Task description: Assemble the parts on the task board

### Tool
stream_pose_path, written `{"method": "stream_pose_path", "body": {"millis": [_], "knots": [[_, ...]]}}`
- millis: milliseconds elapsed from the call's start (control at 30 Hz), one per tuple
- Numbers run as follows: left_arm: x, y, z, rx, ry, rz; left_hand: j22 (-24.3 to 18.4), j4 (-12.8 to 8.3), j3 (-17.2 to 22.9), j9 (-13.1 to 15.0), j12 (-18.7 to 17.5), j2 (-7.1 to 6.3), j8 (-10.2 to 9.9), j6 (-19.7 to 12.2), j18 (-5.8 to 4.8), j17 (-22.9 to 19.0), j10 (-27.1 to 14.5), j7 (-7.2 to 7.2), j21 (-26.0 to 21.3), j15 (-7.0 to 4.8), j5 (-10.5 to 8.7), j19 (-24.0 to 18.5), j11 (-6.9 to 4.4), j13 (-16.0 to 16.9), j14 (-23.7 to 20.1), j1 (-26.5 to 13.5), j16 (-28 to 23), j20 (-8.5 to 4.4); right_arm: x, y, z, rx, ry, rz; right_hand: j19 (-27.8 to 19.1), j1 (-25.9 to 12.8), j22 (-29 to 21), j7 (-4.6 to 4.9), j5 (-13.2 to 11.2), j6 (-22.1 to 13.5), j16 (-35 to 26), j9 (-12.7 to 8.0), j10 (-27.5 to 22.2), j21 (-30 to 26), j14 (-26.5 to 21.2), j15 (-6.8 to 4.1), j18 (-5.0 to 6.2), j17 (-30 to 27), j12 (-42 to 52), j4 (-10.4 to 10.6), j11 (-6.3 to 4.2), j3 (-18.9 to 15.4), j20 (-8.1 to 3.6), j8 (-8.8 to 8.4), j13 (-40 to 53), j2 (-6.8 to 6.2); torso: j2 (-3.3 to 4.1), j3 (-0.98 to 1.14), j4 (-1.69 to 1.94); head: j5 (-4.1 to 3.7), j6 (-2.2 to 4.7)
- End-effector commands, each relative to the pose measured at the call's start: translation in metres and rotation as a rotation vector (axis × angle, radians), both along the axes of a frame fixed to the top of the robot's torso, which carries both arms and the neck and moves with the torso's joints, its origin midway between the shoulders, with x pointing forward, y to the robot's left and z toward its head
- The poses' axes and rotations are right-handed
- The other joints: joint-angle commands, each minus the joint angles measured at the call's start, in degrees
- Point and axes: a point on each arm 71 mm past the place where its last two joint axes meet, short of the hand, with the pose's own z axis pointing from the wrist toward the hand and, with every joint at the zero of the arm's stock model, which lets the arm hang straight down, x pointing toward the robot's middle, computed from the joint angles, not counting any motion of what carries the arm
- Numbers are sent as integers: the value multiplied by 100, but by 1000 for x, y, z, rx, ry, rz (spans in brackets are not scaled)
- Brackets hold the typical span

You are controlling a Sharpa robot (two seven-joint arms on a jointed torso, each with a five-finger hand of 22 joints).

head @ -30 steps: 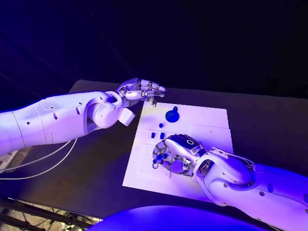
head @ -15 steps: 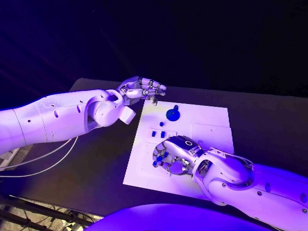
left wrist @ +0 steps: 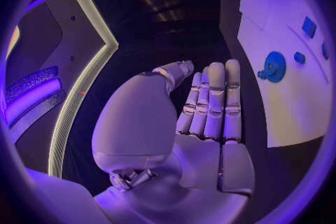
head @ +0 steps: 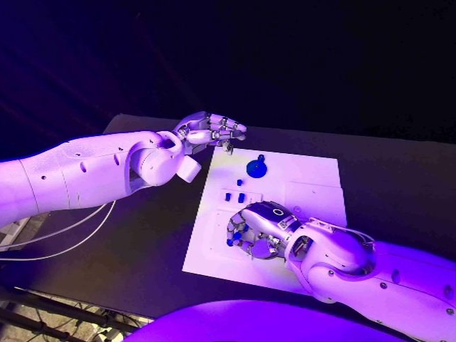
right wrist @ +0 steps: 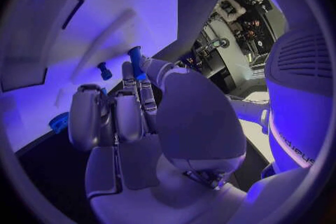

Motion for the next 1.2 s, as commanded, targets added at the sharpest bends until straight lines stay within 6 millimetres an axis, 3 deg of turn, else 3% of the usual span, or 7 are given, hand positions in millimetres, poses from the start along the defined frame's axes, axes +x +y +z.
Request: {"method": "stream_pose_path", "body": {"millis": [33, 233, 333, 400, 500, 967, 1200], "knots": [[0, -2, 1, -10, -9, -12, -5, 14, -19, -2, 40, 51, -35, -45, 85, -5, -42, -14, -30, 0, -7, 42, 16, 6, -35, 19, -12, 5, -1, 1, -4, -55, -12, 6, 116, -11, 1112, 7, 33, -22, -10, 6, 481, -20, 93, -21, -49, 2, 26, -39, -461, 36, -46, 19, 10, 44, 2, 0, 0, -4, -5], [0, -2, 1, -10, -8, -12, -5, 14, -19, -2, 40, 51, -35, -45, 85, -5, -42, -14, -30, 0, -7, 42, 16, 6, -35, 19, -12, 5, -3, 4, -3, -52, -14, 8, 66, -129, 1076, 32, 41, -103, -46, 17, 385, -166, 76, 4, -25, -58, -49, -68, -431, 32, -30, -12, 19, -18, 0, 2, 0, -4, 4], [0, -2, 1, -10, -8, -12, -5, 14, -19, -2, 40, 51, -35, -45, 85, -5, -42, -14, -30, 0, -7, 42, 16, 6, -35, 19, -12, 5, -4, 7, -3, -50, -8, 17, -8, -460, 1026, 145, 355, -395, -30, -90, 66, -369, 81, 113, 1, -39, -287, 21, -295, -24, 44, -269, -29, -242, 0, 2, 0, -4, 4], [0, -2, 1, -10, -8, -12, -5, 14, -19, -2, 40, 51, -35, -45, 85, -5, -42, -14, -30, 0, -7, 42, 16, 6, -35, 19, -12, 5, -5, 8, -3, -47, -5, 23, -62, -665, 988, 202, 232, -538, -64, -158, -152, -524, 53, 190, 24, -104, -471, 112, -210, -96, 108, -431, -95, -412, 0, 1, -1, -6, 9], [0, -2, 1, -10, -7, -14, -5, 14, -19, -2, 40, 51, -35, -45, 85, -5, -42, -14, -30, 0, -7, 42, 16, 6, -35, 19, -12, 5, -6, 10, -4, -45, -1, 28, -76, -707, 980, 214, 183, -579, -66, -185, -234, -561, 43, 211, 32, -113, -536, 133, -179, -133, 139, -502, -118, -469, 0, -1, 0, -6, 12], [-1, -2, 1, -9, -4, -15, -5, 14, -19, -2, 40, 51, -35, -45, 85, -5, -42, -14, -30, 0, -7, 42, 16, 6, -35, 19, -12, 5, -4, 6, -3, -18, -13, 8, -271, -667, 848, 249, 190, -696, -234, -258, -751, -1127, -119, 289, 130, -442, -688, 118, -94, -294, 231, -726, -190, -520, 0, 3, -3, -6, 2], [-1, -1, 1, -8, -3, -16, -5, 14, -19, -2, 40, 51, -35, -45, 85, -5, -42, -14, -30, 0, -7, 42, 16, 6, -35, 19, -12, 5, -4, -1, 1, 23, -31, -15, -579, -388, 617, 240, 282, -846, -460, -337, -1531, -2048, -402, 405, 270, -900, -520, 185, 40, -1019, 344, -983, -282, -379, -1, 4, -2, -24, 16]]}}
